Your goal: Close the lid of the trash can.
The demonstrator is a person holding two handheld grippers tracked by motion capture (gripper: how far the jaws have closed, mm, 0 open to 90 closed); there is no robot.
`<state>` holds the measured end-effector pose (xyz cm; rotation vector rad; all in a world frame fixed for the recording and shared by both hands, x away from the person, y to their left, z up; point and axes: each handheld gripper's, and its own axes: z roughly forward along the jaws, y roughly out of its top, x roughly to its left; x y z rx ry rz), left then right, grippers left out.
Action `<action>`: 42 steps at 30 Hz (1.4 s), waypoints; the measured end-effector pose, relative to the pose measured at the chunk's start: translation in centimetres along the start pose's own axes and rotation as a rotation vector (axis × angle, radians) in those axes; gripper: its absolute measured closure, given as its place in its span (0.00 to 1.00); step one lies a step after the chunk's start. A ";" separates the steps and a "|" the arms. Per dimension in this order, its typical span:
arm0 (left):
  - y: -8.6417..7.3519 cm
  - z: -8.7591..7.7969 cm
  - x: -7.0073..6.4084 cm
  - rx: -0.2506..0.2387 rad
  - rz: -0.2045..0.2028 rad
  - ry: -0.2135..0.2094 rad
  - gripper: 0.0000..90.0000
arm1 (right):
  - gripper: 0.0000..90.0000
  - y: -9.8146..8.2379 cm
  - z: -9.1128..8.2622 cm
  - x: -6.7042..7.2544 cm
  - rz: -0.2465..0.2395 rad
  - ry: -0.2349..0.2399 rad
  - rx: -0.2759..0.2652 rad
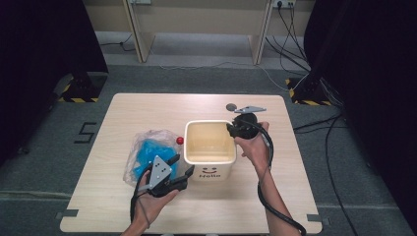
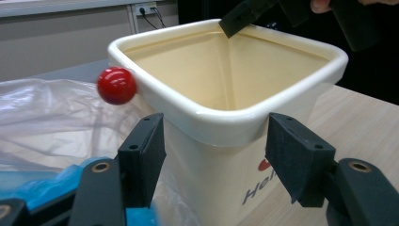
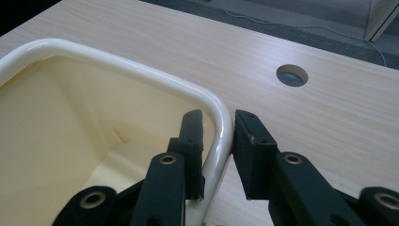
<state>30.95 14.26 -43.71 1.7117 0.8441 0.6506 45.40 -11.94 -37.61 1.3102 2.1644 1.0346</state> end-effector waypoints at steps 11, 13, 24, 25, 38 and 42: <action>0.7 0.1 1.2 -0.014 -0.040 0.028 0.46 | 0.79 0.0 1.1 0.2 -0.004 -0.041 0.040; 0.6 0.1 1.2 -0.013 -0.039 0.027 0.46 | 0.79 -0.2 1.3 0.1 0.002 -0.040 0.042; 0.4 -0.6 1.9 -0.013 -0.055 0.026 0.45 | 0.78 -0.4 1.1 0.0 -0.012 -0.021 0.049; 0.4 -0.7 2.0 -0.012 -0.058 0.027 0.45 | 0.78 -0.4 1.1 0.0 -0.010 -0.023 0.050; -0.2 -2.2 3.3 -0.011 -0.108 0.029 0.43 | 0.64 0.0 -0.9 -0.5 0.029 0.011 -0.039; -0.4 -2.8 3.3 -0.018 -0.127 0.008 0.41 | 0.54 -0.4 -1.6 -1.2 0.068 0.035 -0.080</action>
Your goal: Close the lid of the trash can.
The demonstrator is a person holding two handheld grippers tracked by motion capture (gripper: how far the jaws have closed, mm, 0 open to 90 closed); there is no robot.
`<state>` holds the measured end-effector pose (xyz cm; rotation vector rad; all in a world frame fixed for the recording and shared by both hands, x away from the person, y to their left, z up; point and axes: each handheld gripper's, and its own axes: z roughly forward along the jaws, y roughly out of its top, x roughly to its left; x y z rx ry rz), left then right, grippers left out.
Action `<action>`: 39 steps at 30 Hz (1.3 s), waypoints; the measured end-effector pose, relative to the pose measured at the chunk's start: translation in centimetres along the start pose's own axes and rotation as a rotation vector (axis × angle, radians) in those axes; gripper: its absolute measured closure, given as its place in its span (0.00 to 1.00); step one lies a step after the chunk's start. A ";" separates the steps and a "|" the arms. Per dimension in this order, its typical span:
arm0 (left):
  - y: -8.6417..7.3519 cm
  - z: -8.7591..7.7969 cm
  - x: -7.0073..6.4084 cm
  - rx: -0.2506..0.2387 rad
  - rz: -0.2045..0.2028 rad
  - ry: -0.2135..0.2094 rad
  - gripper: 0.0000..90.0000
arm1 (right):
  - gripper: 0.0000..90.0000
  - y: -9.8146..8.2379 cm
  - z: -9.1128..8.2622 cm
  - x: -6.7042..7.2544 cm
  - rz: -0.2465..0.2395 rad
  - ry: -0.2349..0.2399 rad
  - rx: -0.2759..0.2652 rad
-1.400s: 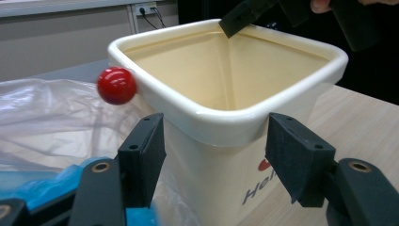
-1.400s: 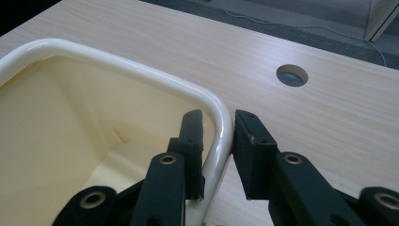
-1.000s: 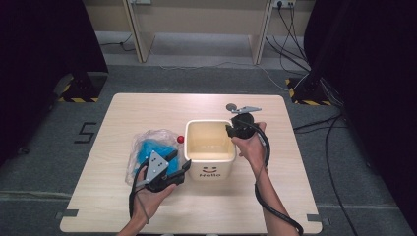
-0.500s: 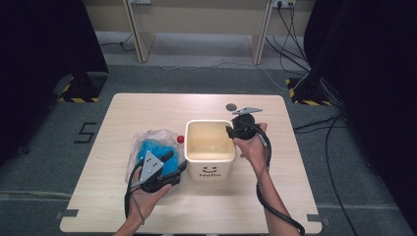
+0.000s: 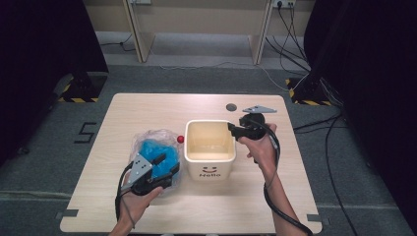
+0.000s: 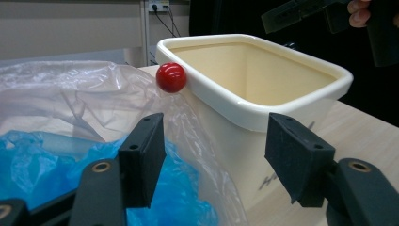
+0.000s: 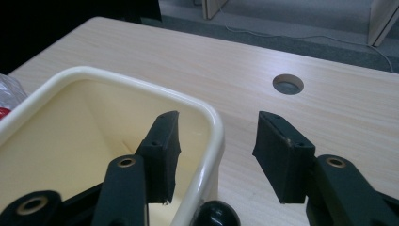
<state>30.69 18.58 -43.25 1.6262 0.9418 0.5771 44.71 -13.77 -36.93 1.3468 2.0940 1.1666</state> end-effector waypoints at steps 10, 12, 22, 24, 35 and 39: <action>-1.1 -0.9 0.3 0.013 -0.036 -0.053 0.32 | 0.41 -2.0 -2.3 -1.9 0.073 0.044 -0.066; -1.3 -1.1 0.3 0.010 -0.037 -0.058 0.30 | 0.40 -2.6 -2.5 -2.2 0.072 0.049 -0.062; -2.0 -1.7 0.1 0.005 -0.019 -0.079 0.25 | 0.35 -5.3 -3.0 -3.3 0.102 0.073 -0.069; -2.2 -1.8 0.0 0.007 -0.015 -0.083 0.24 | 0.34 -5.9 -3.0 -3.5 0.104 0.075 -0.066; -3.1 -1.8 -0.6 0.022 0.003 -0.091 0.21 | 0.31 -10.2 -3.5 -4.4 0.170 0.080 -0.104; -3.2 -2.0 -0.7 0.022 0.017 -0.092 0.20 | 0.30 -10.6 -3.7 -4.3 0.163 0.079 -0.098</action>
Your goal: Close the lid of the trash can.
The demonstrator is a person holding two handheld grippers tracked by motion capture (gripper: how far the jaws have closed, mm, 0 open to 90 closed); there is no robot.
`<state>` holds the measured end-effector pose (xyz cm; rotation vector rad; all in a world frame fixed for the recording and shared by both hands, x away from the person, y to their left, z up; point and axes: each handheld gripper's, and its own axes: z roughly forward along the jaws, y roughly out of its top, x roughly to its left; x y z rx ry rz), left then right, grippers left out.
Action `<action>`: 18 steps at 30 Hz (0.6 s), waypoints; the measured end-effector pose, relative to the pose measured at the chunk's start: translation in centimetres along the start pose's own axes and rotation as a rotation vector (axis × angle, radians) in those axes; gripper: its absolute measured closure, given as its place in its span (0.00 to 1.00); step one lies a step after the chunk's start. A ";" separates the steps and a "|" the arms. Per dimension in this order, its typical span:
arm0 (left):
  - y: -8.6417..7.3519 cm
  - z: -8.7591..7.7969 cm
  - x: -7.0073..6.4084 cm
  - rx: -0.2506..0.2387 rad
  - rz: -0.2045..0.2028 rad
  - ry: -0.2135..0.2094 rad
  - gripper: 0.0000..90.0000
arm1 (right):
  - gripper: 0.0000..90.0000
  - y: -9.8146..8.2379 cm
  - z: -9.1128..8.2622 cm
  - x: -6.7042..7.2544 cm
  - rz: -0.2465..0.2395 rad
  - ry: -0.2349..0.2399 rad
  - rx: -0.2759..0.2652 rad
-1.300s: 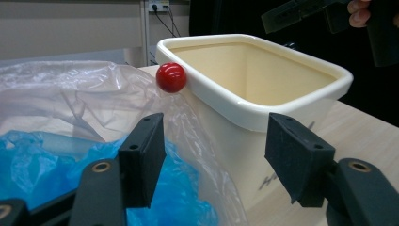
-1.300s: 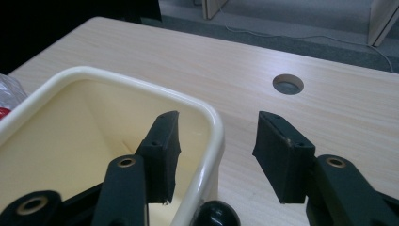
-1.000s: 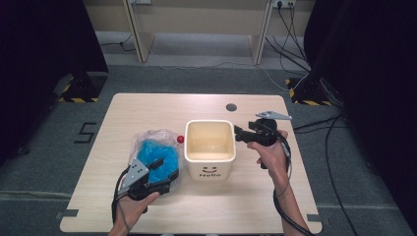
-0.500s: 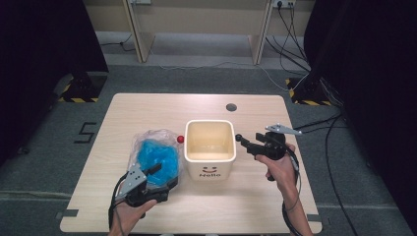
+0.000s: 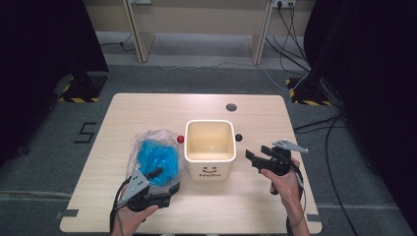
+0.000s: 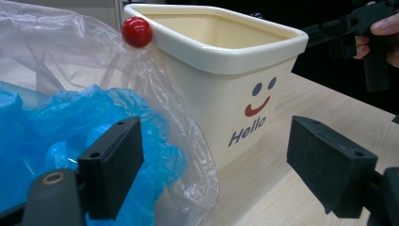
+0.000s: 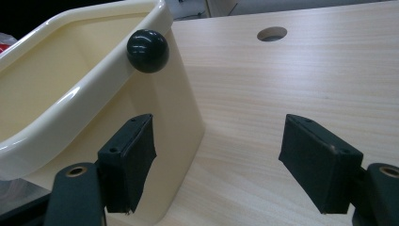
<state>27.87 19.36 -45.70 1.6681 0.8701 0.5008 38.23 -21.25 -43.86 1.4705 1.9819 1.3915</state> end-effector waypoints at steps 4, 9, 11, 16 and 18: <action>-0.3 -0.1 -0.1 0.007 0.004 0.008 0.19 | 0.28 -0.5 -0.3 0.1 -0.014 0.013 0.006; -0.9 -0.2 -0.1 0.021 0.003 0.010 0.18 | 0.25 -1.2 -0.4 0.1 -0.013 0.020 0.022; -1.1 -0.3 -0.1 0.027 0.003 0.011 0.18 | 0.25 -1.4 -0.4 0.1 -0.015 0.020 0.022; -1.3 -0.4 -0.1 0.031 -0.003 0.012 0.18 | 0.24 -2.1 -0.5 0.1 -0.014 0.021 0.034; -1.4 -0.5 -0.1 0.037 0.002 0.012 0.18 | 0.24 -2.4 -0.5 0.2 -0.018 0.019 0.041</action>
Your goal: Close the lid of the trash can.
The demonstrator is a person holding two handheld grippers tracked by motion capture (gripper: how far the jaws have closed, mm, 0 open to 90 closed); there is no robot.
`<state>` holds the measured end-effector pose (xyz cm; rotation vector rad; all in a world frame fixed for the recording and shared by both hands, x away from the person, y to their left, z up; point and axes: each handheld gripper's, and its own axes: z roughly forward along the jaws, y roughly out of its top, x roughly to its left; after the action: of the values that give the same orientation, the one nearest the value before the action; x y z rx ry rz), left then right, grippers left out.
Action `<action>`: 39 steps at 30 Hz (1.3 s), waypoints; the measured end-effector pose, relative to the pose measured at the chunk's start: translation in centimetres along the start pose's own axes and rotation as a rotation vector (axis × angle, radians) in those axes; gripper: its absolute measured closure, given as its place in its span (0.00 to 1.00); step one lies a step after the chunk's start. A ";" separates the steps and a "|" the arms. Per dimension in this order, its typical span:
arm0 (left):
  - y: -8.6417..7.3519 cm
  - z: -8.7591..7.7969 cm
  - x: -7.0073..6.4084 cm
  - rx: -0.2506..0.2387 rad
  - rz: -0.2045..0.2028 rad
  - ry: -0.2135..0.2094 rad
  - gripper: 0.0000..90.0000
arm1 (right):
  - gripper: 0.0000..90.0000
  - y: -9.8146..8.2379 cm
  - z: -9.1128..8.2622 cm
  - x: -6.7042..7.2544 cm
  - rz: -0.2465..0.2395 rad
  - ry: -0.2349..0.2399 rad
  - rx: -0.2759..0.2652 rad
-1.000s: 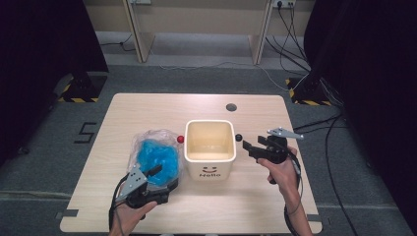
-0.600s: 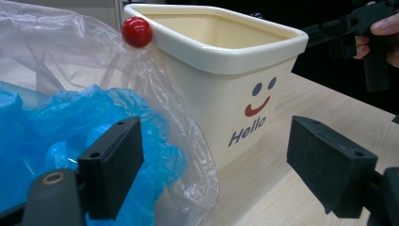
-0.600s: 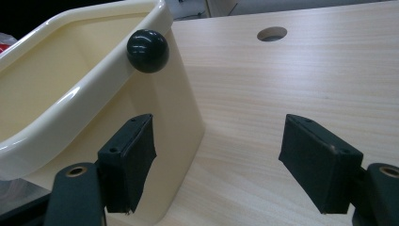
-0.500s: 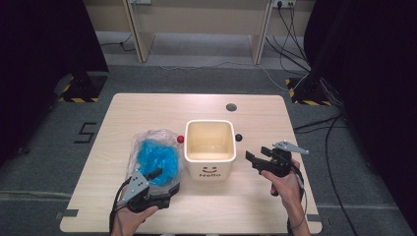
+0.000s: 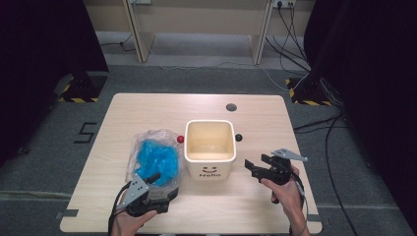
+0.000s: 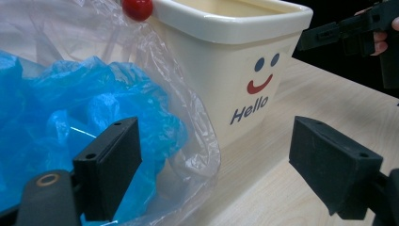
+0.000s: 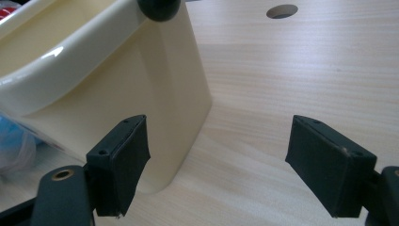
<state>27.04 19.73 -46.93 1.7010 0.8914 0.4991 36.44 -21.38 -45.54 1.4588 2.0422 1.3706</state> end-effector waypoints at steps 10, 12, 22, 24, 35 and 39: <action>-0.5 -0.2 -0.2 0.032 0.022 -0.010 0.18 | 0.23 -1.2 -0.3 0.2 -0.010 -0.006 0.020; -0.7 -0.1 -0.4 0.040 0.031 -0.023 0.18 | 0.23 -1.4 -0.4 0.3 -0.016 -0.005 0.027; -1.7 0.0 -1.8 0.100 0.049 -0.095 0.18 | 0.21 -3.6 -0.3 1.1 -0.019 0.009 0.071; -2.0 0.0 -2.0 0.115 0.050 -0.104 0.18 | 0.21 -4.0 -0.4 1.2 -0.019 0.010 0.077; -3.1 0.5 -2.2 0.174 0.061 -0.102 0.18 | 0.19 -5.3 -1.0 2.1 -0.052 0.002 0.099; -3.2 0.6 -2.4 0.179 0.066 -0.110 0.18 | 0.19 -5.8 -1.2 2.4 -0.059 0.007 0.105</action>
<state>24.99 17.91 -49.90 1.9070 0.8227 0.3743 31.16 -20.20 -48.92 1.4250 2.1731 1.2650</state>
